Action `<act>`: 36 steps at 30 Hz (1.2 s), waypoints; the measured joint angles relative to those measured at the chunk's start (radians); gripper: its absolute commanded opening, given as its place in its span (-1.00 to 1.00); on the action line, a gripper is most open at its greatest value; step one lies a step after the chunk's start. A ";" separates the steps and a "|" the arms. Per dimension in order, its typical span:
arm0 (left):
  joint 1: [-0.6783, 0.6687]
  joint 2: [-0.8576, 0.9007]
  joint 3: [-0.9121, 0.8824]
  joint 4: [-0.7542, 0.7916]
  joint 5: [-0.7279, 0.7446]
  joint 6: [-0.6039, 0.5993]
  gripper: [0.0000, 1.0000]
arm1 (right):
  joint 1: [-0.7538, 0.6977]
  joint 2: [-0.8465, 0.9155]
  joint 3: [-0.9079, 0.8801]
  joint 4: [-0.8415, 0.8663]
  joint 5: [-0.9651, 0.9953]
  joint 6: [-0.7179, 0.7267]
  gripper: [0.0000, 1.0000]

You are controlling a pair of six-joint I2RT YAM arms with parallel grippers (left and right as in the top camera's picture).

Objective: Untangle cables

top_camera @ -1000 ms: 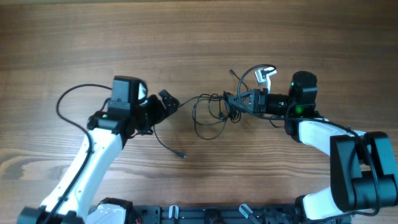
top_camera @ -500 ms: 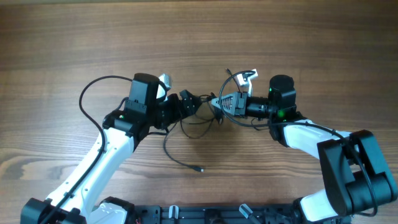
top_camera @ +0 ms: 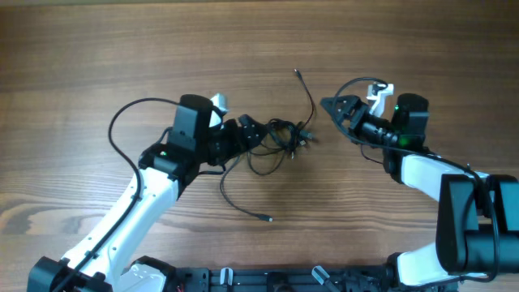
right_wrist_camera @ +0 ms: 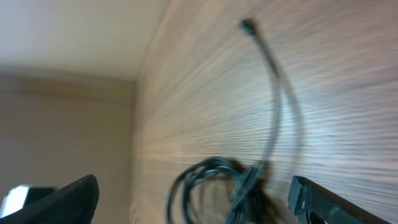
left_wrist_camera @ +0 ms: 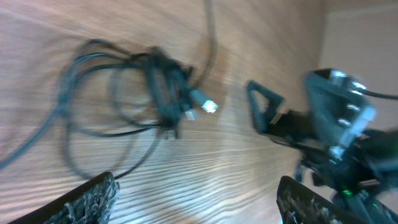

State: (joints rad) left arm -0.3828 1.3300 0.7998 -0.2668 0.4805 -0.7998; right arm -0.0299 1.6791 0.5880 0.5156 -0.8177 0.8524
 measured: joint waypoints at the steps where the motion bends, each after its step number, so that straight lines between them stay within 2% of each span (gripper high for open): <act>1: -0.022 0.000 0.000 0.038 -0.005 -0.004 0.59 | -0.013 -0.006 0.000 -0.033 0.005 -0.019 0.99; 5: -0.093 0.000 0.000 0.072 -0.087 -0.045 0.26 | -0.042 -0.062 0.001 -0.168 0.013 -0.073 1.00; 9: -0.148 0.026 0.000 0.108 -0.208 -0.099 0.23 | -0.054 -0.224 0.001 -0.337 0.014 -0.156 1.00; 13: -0.176 0.111 0.000 0.180 -0.258 -0.116 0.23 | -0.054 -0.416 0.003 -0.471 0.014 -0.205 1.00; 16: -0.187 0.235 0.000 0.236 -0.278 -0.135 0.23 | -0.054 -0.552 0.003 -0.534 0.014 -0.225 0.99; 20: -0.187 0.364 0.001 0.354 -0.276 -0.158 0.22 | -0.054 -0.632 0.003 -0.562 0.014 -0.230 0.99; 22: -0.188 0.415 0.000 0.410 -0.274 -0.165 0.01 | -0.054 -0.645 0.003 -0.575 0.014 -0.230 0.99; 23: -0.190 0.433 0.000 0.431 -0.273 -0.172 -0.21 | -0.054 -0.645 0.003 -0.584 0.014 -0.230 1.00; 25: -0.196 0.454 0.000 0.460 -0.271 -0.178 -0.87 | -0.054 -0.645 0.003 -0.608 0.014 -0.230 0.99; 27: -0.199 0.467 0.000 0.462 -0.271 -0.177 -0.92 | -0.054 -0.645 0.003 -0.624 0.014 -0.230 1.00; 29: -0.200 0.471 0.000 0.463 -0.270 -0.149 -0.92 | -0.054 -0.645 0.003 -0.644 0.015 -0.230 1.00; 32: -0.181 0.463 0.000 0.469 -0.227 -0.044 -0.92 | -0.054 -0.645 0.003 -0.659 0.018 -0.230 1.00; 36: -0.090 0.364 0.000 0.455 -0.059 0.135 -0.92 | -0.054 -0.645 0.003 -0.668 0.019 -0.249 0.99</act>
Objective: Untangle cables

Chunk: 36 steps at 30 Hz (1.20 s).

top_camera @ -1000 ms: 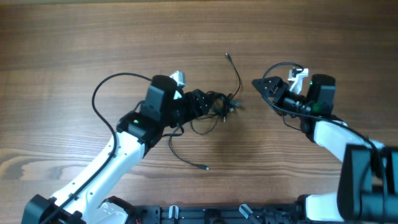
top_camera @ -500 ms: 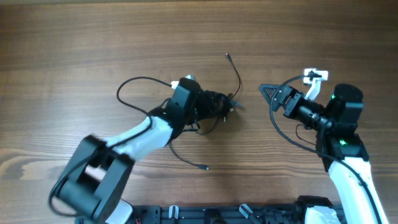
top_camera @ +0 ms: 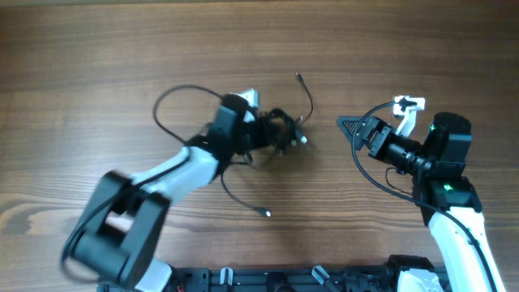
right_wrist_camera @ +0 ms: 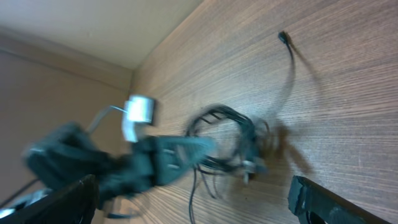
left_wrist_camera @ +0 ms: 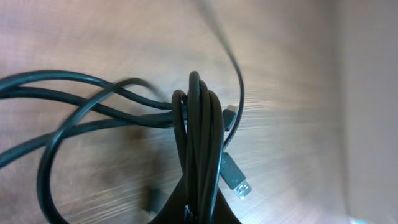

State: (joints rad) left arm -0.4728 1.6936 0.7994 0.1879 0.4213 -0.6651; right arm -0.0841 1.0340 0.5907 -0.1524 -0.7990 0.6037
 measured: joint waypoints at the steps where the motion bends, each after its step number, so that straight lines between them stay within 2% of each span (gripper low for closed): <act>1: 0.019 -0.032 0.000 0.000 0.035 0.029 -0.92 | 0.000 0.000 0.000 -0.002 0.000 -0.002 0.99; 5: 0.096 -0.199 0.000 0.013 0.220 0.123 -0.92 | 0.029 0.000 0.000 -0.040 0.005 -0.016 1.00; 9: 0.087 -0.247 0.000 0.011 0.316 0.154 -0.92 | 0.127 0.000 0.000 -0.066 0.013 -0.004 0.99; 16: 0.005 -0.247 0.000 0.005 0.352 0.159 -0.92 | 0.285 0.009 0.000 -0.055 0.185 0.116 1.00; 22: -0.025 -0.247 0.000 0.067 0.362 0.092 -0.92 | 0.378 0.096 0.002 -0.068 0.463 0.278 0.99; 24: -0.021 -0.248 -0.004 0.067 0.362 0.076 -0.92 | 0.389 0.128 0.011 -0.079 0.492 0.314 0.99; 28: 0.031 -0.276 -0.019 0.043 0.362 0.061 -0.92 | 0.402 0.154 0.039 -0.098 0.481 0.311 0.99; 33: 0.102 -0.327 -0.026 0.006 0.364 0.024 -0.93 | 0.406 0.153 0.061 -0.103 0.438 0.245 0.99; 36: 0.123 -0.337 -0.026 -0.030 0.362 0.004 -0.92 | 0.402 0.153 0.050 -0.047 0.395 0.179 0.99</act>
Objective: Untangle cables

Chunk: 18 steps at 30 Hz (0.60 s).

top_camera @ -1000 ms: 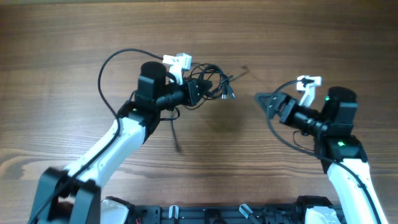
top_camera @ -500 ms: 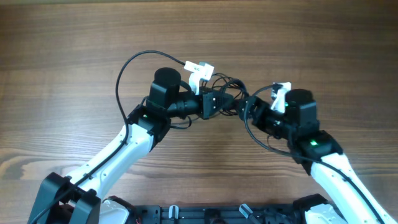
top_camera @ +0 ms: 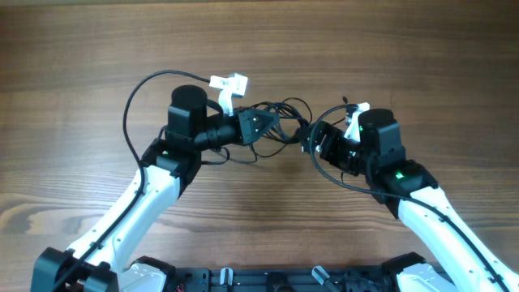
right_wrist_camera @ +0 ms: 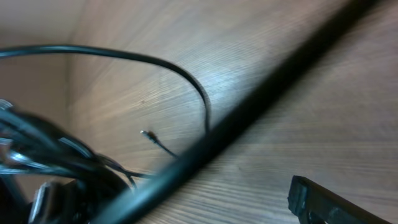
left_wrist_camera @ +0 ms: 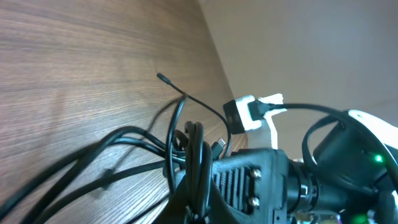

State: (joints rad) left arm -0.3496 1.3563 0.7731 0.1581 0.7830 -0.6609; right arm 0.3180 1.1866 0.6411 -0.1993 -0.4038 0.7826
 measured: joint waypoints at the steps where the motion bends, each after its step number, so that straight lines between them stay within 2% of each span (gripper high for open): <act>1: 0.007 -0.010 0.000 -0.019 -0.003 -0.002 -0.92 | -0.005 -0.002 -0.009 0.033 -0.024 -0.035 1.00; 4: 0.018 -0.036 0.002 -0.068 -0.022 0.005 -0.92 | -0.018 -0.029 -0.030 0.089 -0.082 -0.109 0.89; 6: 0.026 -0.046 0.004 -0.101 -0.038 0.012 -0.92 | -0.041 -0.097 -0.040 0.133 -0.151 -0.177 0.63; 12: 0.022 -0.046 0.004 -0.114 -0.045 0.028 -0.92 | -0.060 -0.195 -0.041 0.192 -0.205 -0.257 0.27; 18: -0.045 -0.046 0.004 -0.115 -0.020 0.079 -0.92 | -0.060 -0.174 -0.041 0.201 -0.222 -0.436 0.16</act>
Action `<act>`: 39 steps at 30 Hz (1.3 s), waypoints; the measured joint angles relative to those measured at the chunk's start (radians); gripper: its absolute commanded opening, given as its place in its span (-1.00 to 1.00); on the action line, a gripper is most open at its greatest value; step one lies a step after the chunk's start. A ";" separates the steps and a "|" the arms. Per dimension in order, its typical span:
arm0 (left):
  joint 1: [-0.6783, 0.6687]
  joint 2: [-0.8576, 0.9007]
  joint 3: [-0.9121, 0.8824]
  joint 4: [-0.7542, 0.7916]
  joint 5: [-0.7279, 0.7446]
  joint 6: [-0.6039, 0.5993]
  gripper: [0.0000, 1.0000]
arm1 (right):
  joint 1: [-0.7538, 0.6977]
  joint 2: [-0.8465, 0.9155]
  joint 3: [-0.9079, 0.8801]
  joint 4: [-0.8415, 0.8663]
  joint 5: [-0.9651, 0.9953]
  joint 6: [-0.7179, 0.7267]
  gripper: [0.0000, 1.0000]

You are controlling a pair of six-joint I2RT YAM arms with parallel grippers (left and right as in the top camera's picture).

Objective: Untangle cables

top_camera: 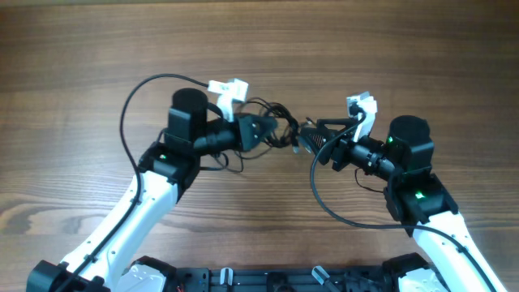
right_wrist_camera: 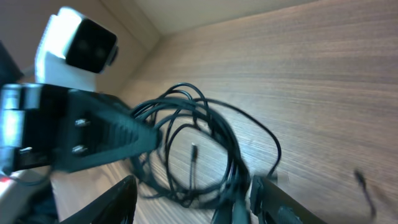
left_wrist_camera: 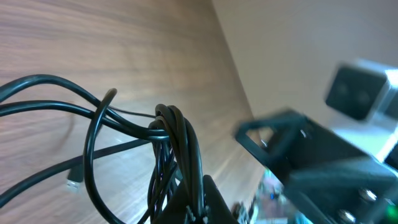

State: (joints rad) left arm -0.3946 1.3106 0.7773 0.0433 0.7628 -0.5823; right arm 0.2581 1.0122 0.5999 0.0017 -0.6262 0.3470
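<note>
The tangle of black cables (top_camera: 281, 122) hangs between my two grippers, off the wooden table. My left gripper (top_camera: 261, 131) is shut on a thick bundle of its strands (left_wrist_camera: 178, 138), with loops spreading to the left and a small plug (left_wrist_camera: 73, 181) dangling below. My right gripper (top_camera: 318, 139) faces the left one from the right. Its jaws stand wide apart, open, in the right wrist view (right_wrist_camera: 196, 202). Strands of the tangle (right_wrist_camera: 231, 163) run down between them, close to the right finger (right_wrist_camera: 273, 199). A loose plug end (right_wrist_camera: 194, 152) hangs inside the loops.
The wooden table (top_camera: 81, 49) lies under both arms. Each arm carries its own black camera lead, a loop behind the left wrist (top_camera: 142, 89) and one under the right wrist (top_camera: 340, 207). A white camera mount (top_camera: 227, 86) sits on the left wrist.
My right arm has drawn back to the right and turned. Its open jaws now stand around strands of the tangle. The left gripper still holds the bundle in about the same place.
At first the tangle lay on the table between my two open grippers. Then the left gripper was shut on the bundle, with the right arm off to the right. Later the bundle was raised and the right gripper was close beside it, and now straddles its strands.
</note>
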 measured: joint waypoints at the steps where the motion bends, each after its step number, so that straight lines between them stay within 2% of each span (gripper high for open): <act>1: -0.012 0.000 0.000 0.000 0.007 0.007 -0.92 | 0.000 0.010 0.000 0.000 -0.002 -0.032 0.15; 8: -0.068 0.000 0.000 0.000 0.039 0.039 -0.92 | 0.000 0.087 0.000 -0.010 -0.002 -0.183 0.07; 10: -0.068 0.000 0.000 0.000 0.040 0.044 -0.92 | 0.000 0.097 0.000 -0.037 -0.002 -0.199 0.06; 13: -0.068 0.000 0.000 0.000 0.040 0.047 -0.92 | 0.000 0.102 -0.002 -0.100 -0.003 -0.217 -0.11; 20: -0.068 0.000 0.000 0.000 0.039 0.047 -0.92 | 0.000 0.104 -0.003 -0.144 -0.012 -0.245 -0.17; 26: -0.070 0.000 0.000 0.000 0.039 0.047 -0.92 | 0.000 0.104 -0.003 -0.110 -0.048 -0.251 -0.43; 29: -0.074 0.000 0.000 0.000 0.039 0.047 -0.92 | 0.000 0.105 -0.003 -0.106 -0.047 -0.255 -0.66; 31: -0.078 0.000 0.000 0.000 0.040 0.047 -0.92 | -0.002 0.105 -0.003 -0.103 -0.047 -0.254 -0.91; 39: -0.079 -0.001 0.002 0.001 0.031 0.047 -0.92 | -0.006 0.108 -0.005 -0.074 -0.036 -0.246 -0.92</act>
State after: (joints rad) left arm -0.4740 1.3094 0.7792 0.0444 0.7933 -0.5358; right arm 0.2523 1.1206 0.5949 -0.0727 -0.6621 0.1005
